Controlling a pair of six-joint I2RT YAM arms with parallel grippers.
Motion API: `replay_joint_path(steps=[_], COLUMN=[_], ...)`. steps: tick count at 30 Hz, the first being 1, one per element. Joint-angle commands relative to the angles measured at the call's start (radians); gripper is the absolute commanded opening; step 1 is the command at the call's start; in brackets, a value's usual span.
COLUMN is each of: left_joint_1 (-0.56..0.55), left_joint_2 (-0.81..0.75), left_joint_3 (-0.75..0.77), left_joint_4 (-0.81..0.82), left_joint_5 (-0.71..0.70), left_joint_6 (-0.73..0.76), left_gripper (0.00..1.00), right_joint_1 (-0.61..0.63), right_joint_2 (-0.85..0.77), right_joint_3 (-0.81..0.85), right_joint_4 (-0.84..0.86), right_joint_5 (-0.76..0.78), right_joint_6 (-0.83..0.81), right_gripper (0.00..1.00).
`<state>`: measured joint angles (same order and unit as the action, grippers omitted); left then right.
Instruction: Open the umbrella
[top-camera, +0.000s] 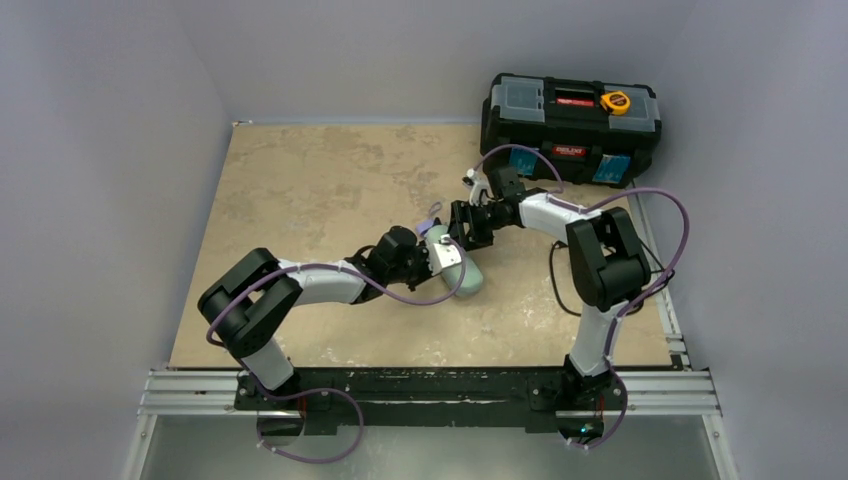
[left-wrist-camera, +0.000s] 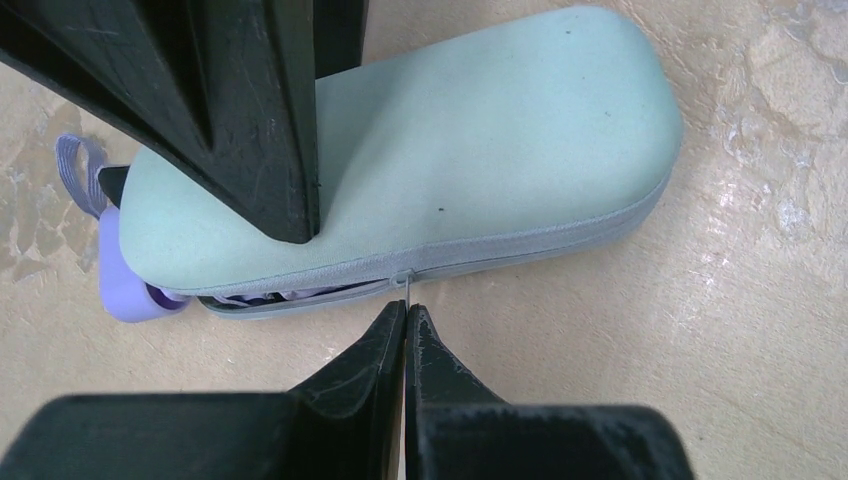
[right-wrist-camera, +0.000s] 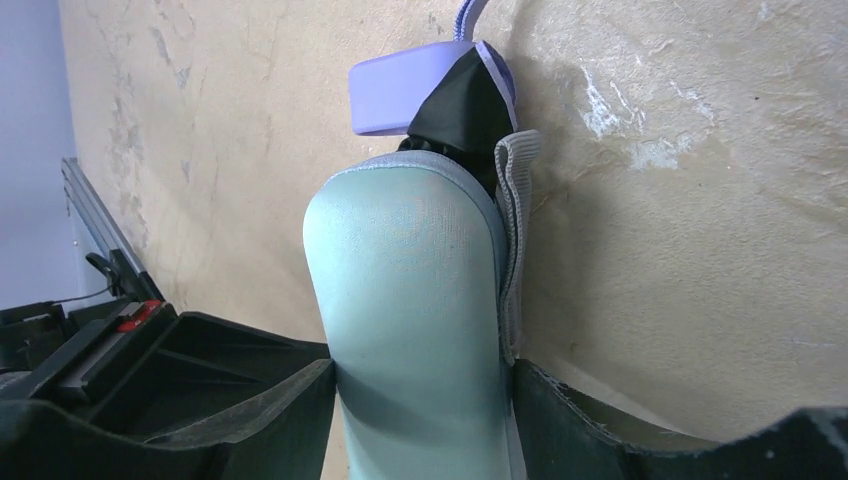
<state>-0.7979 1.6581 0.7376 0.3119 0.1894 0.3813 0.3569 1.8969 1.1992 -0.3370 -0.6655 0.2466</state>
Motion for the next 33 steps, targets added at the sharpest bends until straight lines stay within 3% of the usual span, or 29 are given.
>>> replay_joint_path(steps=[1, 8, 12, 18, 27, 31, 32, 33], left_joint_1=[0.007, 0.019, 0.024, -0.083, -0.152, -0.068, -0.021, 0.025], left_joint_2=[-0.039, -0.032, -0.038, -0.112, -0.136, -0.157, -0.160, -0.164], left_joint_3=[-0.001, 0.013, 0.022, -0.030, -0.067, -0.070, -0.061, -0.055], left_joint_4=[0.017, 0.000, -0.033, -0.075, -0.104, -0.111, -0.139, -0.159], left_joint_5=[0.037, 0.047, 0.067, 0.105, 0.075, 0.039, 0.055, 0.064], left_joint_6=[-0.020, -0.043, -0.046, -0.114, -0.279, -0.290, -0.301, -0.307], left_gripper=[0.00, 0.00, 0.00, 0.00, 0.00, 0.00, 0.00, 0.00], right_joint_1=[0.004, 0.024, 0.025, 0.026, 0.025, 0.025, 0.025, 0.025], right_joint_2=[0.036, 0.055, 0.054, 0.025, -0.069, -0.088, -0.089, -0.096], right_joint_3=[0.034, 0.024, -0.009, -0.066, -0.151, -0.146, -0.133, -0.128], right_joint_4=[0.029, -0.032, 0.010, 0.141, 0.293, 0.365, 0.343, 0.303], right_joint_5=[0.044, 0.086, 0.119, 0.201, 0.336, 0.296, 0.270, 0.248], right_joint_6=[0.025, -0.083, -0.045, 0.120, 0.435, 0.504, 0.463, 0.413], right_gripper=[0.61, 0.66, 0.42, 0.00, 0.00, 0.00, 0.14, 0.35])
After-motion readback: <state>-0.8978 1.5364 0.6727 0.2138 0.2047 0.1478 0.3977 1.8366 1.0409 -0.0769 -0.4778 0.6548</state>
